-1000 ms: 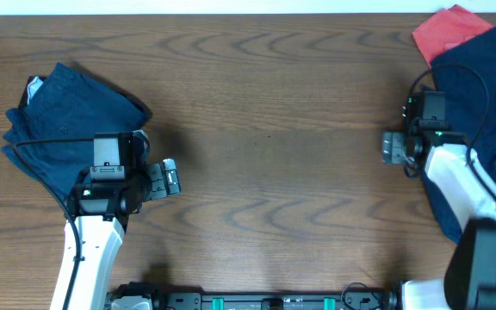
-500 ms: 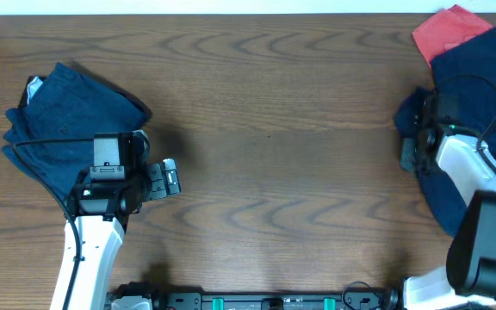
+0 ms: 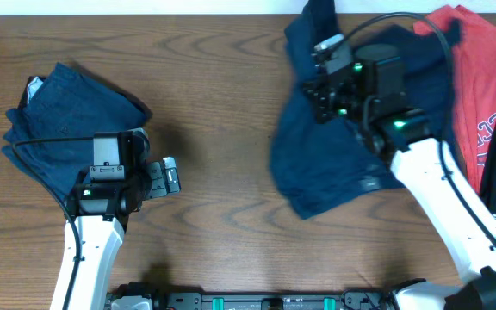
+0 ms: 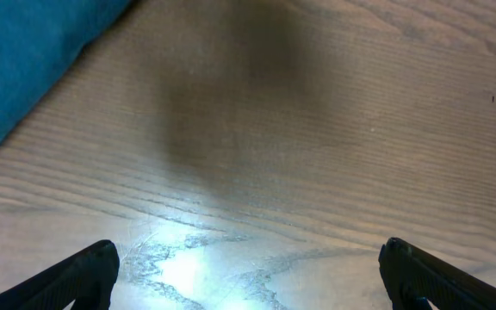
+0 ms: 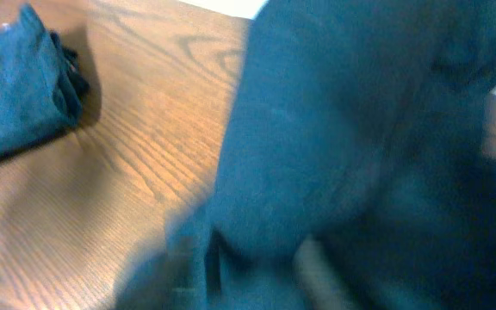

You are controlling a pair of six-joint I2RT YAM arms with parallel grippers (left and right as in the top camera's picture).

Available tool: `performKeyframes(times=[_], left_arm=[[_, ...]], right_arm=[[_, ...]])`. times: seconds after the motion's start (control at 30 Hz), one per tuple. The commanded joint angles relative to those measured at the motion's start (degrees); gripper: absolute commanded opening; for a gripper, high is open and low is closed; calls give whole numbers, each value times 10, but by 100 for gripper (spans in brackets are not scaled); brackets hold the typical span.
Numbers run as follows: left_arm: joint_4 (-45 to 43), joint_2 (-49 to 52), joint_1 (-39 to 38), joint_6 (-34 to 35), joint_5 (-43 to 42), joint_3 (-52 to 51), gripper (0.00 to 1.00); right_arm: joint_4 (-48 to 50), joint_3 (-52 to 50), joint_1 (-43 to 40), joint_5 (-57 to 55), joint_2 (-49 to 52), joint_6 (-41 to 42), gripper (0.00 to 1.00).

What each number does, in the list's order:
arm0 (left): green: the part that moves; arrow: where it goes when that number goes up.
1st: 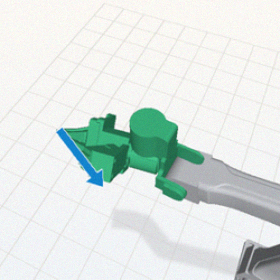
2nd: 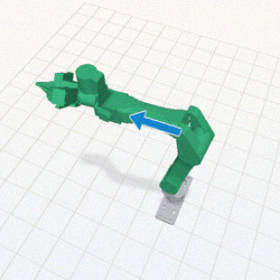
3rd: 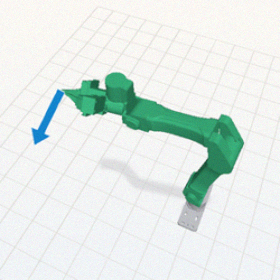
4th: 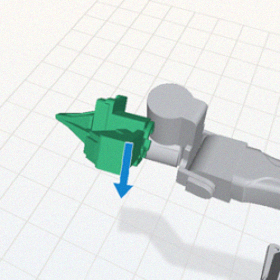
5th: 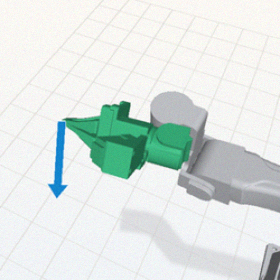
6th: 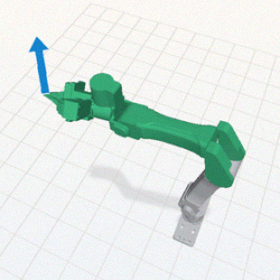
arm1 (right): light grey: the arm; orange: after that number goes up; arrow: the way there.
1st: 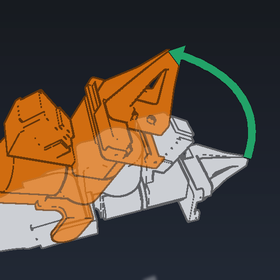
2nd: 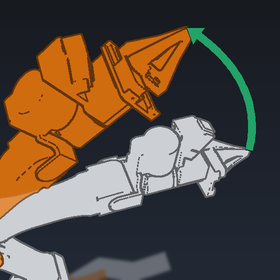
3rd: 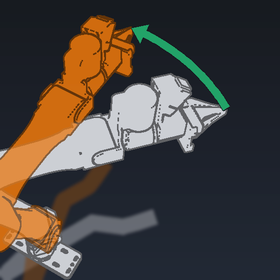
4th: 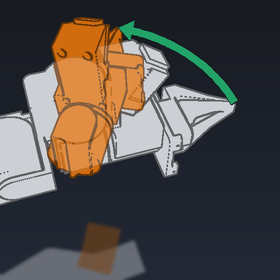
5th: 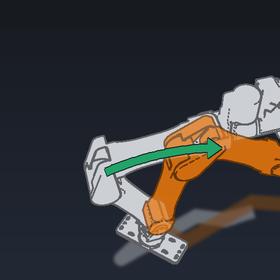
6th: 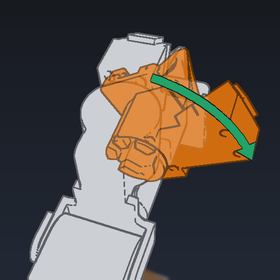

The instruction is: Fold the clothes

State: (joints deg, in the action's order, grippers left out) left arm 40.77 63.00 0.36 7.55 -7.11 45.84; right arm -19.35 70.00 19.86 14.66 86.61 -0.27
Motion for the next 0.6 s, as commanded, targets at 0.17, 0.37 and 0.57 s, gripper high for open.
performKeyframes(times=[0.17, 0.37, 0.57], left_arm=[[-17, 0, 2, 9, -8, 10, 98], [-68, 7, 1, 27, -142, 9, 98], [-85, 65, -56, 140, -174, 3, 100]], right_arm=[[-75, -3, -34, -246, -19, 138, 99], [-186, -3, -138, -296, -51, 139, 99], [-294, -5, -267, -303, -32, 140, 99]])
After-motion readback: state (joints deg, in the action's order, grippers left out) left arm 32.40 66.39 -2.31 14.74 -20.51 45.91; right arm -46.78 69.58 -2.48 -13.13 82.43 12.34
